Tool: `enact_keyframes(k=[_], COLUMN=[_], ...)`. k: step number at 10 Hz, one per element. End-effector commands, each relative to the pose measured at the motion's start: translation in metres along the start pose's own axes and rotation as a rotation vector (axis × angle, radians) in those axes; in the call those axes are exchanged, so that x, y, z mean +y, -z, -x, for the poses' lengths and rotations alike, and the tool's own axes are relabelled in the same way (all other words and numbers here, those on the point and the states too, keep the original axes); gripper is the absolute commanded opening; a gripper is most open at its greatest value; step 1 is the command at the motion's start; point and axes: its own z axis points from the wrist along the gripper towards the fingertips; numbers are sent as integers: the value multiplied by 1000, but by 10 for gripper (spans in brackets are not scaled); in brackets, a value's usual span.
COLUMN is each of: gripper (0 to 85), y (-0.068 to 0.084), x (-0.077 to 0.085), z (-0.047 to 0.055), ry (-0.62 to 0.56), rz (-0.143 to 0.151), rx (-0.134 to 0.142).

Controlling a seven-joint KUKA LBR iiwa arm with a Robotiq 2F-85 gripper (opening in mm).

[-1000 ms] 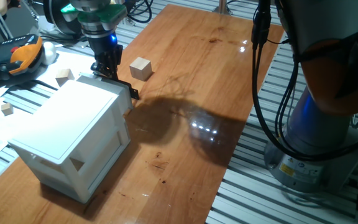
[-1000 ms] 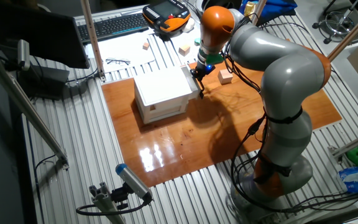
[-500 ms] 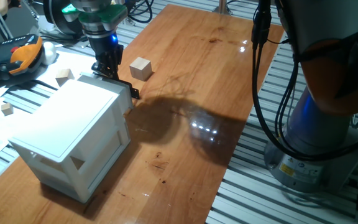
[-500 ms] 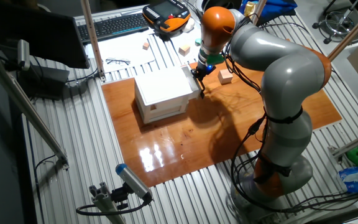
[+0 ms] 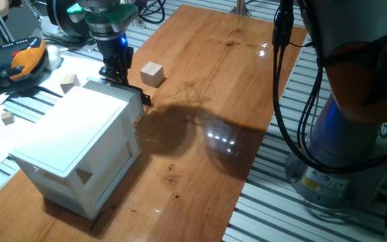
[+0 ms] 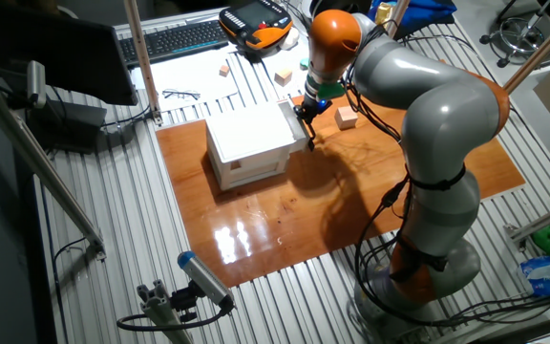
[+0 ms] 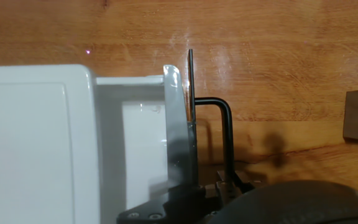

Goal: Put things in the drawer

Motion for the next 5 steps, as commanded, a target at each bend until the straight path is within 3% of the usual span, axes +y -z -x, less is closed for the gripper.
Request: enact_keyframes(k=[1,5], gripper=[0,0], y=[1,1], x=[-1,-5], z=[0,-1], ry=[0,1], rz=[0,-5], rx=[0,-2])
